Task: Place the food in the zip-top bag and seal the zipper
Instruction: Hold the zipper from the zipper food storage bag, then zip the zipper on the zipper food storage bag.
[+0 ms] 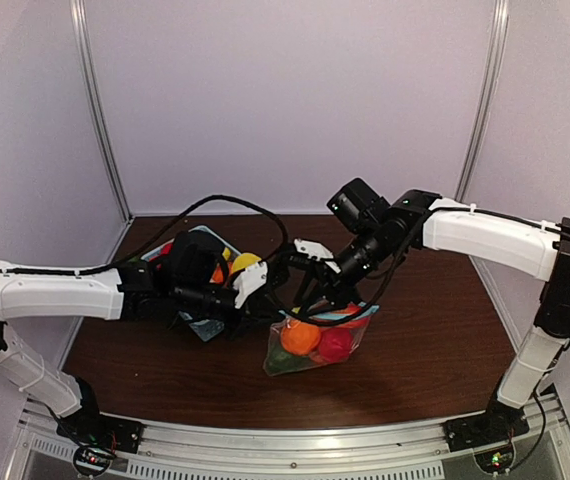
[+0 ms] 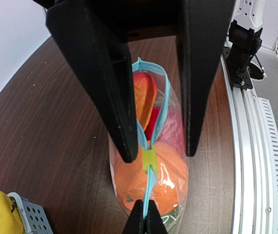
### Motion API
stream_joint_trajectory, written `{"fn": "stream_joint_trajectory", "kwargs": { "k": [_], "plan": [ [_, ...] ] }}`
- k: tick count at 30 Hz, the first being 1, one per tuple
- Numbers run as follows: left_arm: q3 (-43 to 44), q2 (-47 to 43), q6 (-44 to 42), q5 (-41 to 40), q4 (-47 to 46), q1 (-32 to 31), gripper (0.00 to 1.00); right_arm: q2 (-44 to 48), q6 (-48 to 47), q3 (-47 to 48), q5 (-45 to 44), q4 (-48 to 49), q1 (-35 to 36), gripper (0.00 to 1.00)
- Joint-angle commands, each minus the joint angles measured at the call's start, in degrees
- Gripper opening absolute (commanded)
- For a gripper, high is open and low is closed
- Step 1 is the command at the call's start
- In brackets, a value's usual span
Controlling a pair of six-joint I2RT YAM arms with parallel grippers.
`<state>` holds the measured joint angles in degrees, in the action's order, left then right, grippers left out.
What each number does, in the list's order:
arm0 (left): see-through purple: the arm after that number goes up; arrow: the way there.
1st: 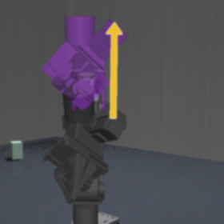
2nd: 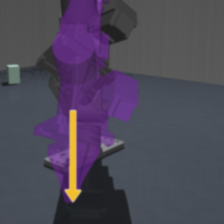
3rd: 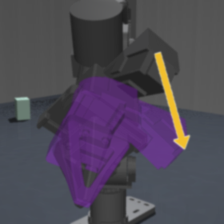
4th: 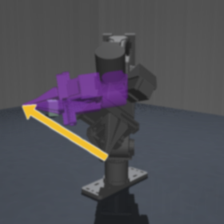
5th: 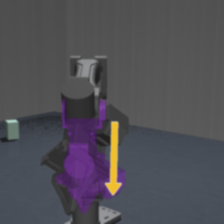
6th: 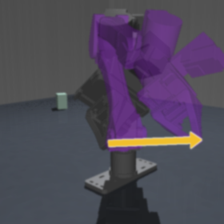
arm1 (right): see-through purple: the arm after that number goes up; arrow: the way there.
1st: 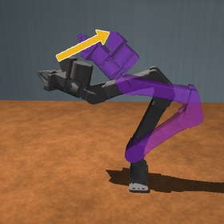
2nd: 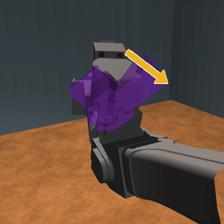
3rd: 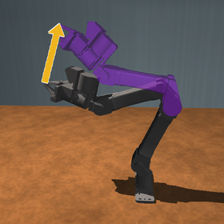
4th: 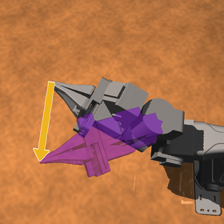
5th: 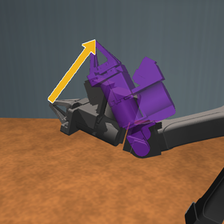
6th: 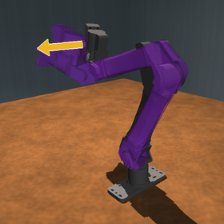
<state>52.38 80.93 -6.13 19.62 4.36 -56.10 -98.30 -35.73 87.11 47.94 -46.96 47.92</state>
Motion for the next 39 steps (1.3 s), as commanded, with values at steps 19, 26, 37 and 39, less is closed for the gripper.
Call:
{"fn": "stream_joint_trajectory", "kwargs": {
  "k": [19,26,37,39],
  "plan": [
    [-4.9,-4.2,2.0,0.8,-11.7,-0.4,0.00,2.5,3.1,-5.0,2.0,9.0,0.1,0.35],
    [-4.9,-4.5,1.9,0.0,-11.4,-0.4,0.00,2.6,3.6,-5.1,1.6,9.2,0.0,0.21],
    [-2.8,-6.0,2.9,-7.9,-5.3,-0.5,0.00,3.3,1.4,-4.9,-6.3,5.3,-0.1,0.05],
    [-3.3,-6.8,2.8,-8.4,-4.7,-0.4,0.00,3.7,1.2,-5.0,-7.9,4.2,-0.7,0.04]
  ]
}}
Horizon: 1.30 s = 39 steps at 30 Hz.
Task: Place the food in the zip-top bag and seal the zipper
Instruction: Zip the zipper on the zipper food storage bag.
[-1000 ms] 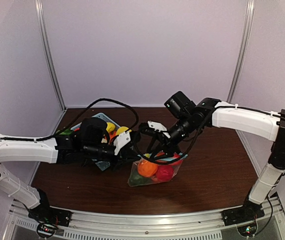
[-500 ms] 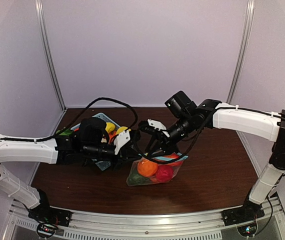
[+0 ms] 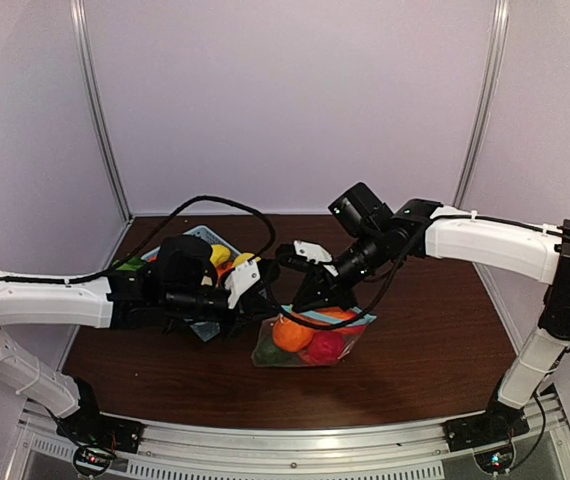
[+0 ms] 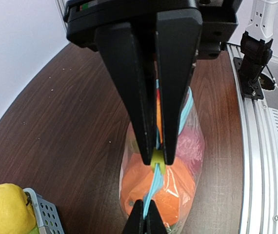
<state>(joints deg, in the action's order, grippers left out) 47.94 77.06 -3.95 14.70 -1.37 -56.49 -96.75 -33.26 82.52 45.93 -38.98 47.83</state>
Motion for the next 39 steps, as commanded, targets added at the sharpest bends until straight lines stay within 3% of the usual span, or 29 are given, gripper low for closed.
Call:
{"fn": "stream_joint_trajectory", "kwargs": {
  "k": [1,20,39],
  "plan": [
    [0.9,-3.3,0.6,-3.8,1.0,0.0,0.00,2.2,-1.5,-0.3,-6.4,-4.4,-1.0,0.04],
    [-0.8,-3.8,1.9,-11.1,5.4,0.0,0.00,6.4,-5.2,-2.1,-12.9,-13.1,-9.3,0.00],
    [-1.6,-0.2,1.6,-10.2,3.9,0.0,0.00,11.9,-9.8,-9.4,-13.5,-16.6,-16.4,0.00]
  ]
}}
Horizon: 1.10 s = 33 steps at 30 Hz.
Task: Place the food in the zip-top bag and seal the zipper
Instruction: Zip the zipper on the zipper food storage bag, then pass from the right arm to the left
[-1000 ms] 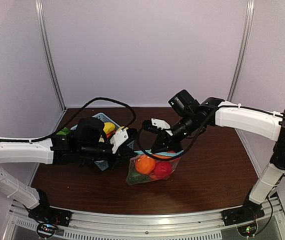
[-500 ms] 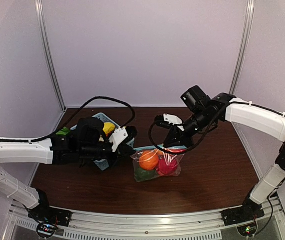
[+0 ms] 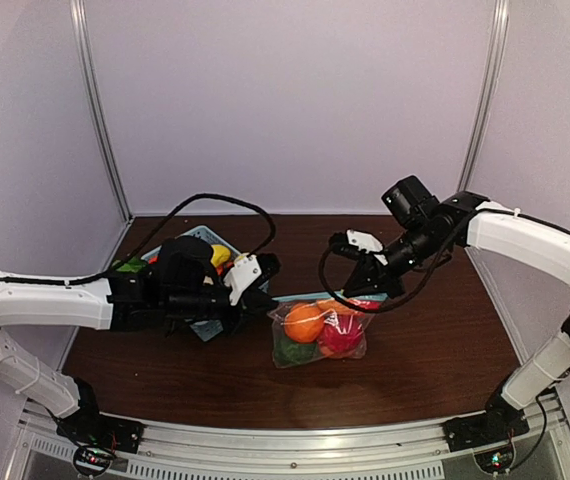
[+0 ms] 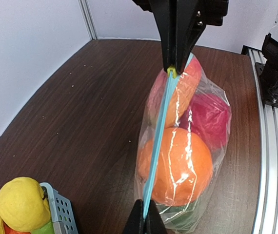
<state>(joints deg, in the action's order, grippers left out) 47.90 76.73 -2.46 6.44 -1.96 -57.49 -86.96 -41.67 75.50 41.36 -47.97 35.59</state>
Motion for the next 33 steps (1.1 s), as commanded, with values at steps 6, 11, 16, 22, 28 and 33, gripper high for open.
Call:
{"fn": "stream_joint_trajectory", "kwargs": {
  "k": [6,11,16,22,28,33],
  "plan": [
    [-0.5,1.6,1.4,5.8,1.4,0.9,0.23,1.5,-0.4,-4.8,-7.9,-3.4,-2.3,0.00],
    [-2.0,-0.4,6.4,7.5,-9.8,0.9,0.97,1.2,0.9,-4.7,-6.7,-0.8,1.9,0.00],
    [4.9,7.1,6.4,10.0,-9.7,0.0,0.98,0.4,0.9,-1.3,-6.2,-2.6,4.8,0.00],
    [8.6,14.6,8.6,17.0,-12.9,-0.8,0.98,2.3,1.7,2.2,-3.8,-4.4,5.4,0.00],
    [9.9,17.0,7.8,21.3,-12.5,-0.8,0.71,2.7,1.9,2.2,-4.0,-4.8,5.5,0.00],
    [13.6,20.5,8.1,22.7,-9.0,-0.9,0.34,1.9,1.6,0.5,-3.7,-4.2,6.2,0.00]
  ]
}}
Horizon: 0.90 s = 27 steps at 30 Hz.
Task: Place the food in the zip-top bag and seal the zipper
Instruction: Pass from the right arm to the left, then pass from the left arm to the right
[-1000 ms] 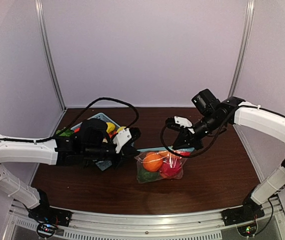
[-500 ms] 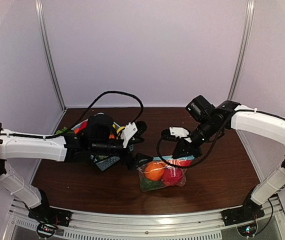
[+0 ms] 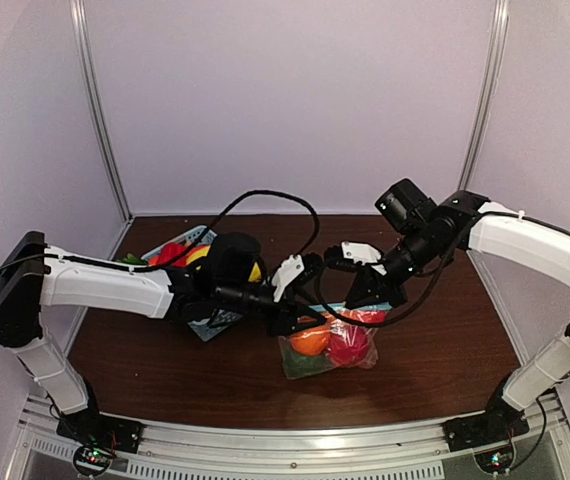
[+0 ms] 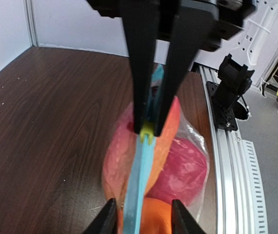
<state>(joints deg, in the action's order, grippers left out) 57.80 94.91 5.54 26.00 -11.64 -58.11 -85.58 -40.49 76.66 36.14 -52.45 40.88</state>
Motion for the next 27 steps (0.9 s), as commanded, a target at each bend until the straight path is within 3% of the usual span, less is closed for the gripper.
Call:
{"fn": "stream_joint_trajectory", "kwargs": {
  "k": [1,2,7,10,13,16,27],
  "plan": [
    [4.1,2.8,0.4,3.4,0.7,-0.2,0.29,0.5,0.4,-1.0,1.4,0.4,1.0,0.00],
    [4.3,3.2,0.7,3.5,0.7,-0.2,0.21,0.5,0.4,-1.3,1.2,0.5,1.3,0.00],
    [4.6,3.9,0.9,3.2,0.5,-0.3,0.01,1.3,0.3,-2.2,0.9,0.4,1.7,0.04],
    [4.5,3.4,-0.4,3.0,1.0,-0.2,0.00,1.6,2.5,-0.4,3.5,-1.0,-0.2,0.19],
    [3.6,1.7,-2.6,2.6,1.1,-0.3,0.00,0.7,2.2,4.7,7.6,-6.6,-6.6,0.36],
    [2.0,-0.9,-7.6,-1.8,1.3,-2.0,0.00,-0.4,1.3,6.9,5.9,-9.3,-9.6,0.47],
    [1.6,0.5,-11.5,-7.1,3.7,-4.0,0.00,-2.4,0.3,0.1,7.4,-9.8,-8.1,0.54]
  ]
}}
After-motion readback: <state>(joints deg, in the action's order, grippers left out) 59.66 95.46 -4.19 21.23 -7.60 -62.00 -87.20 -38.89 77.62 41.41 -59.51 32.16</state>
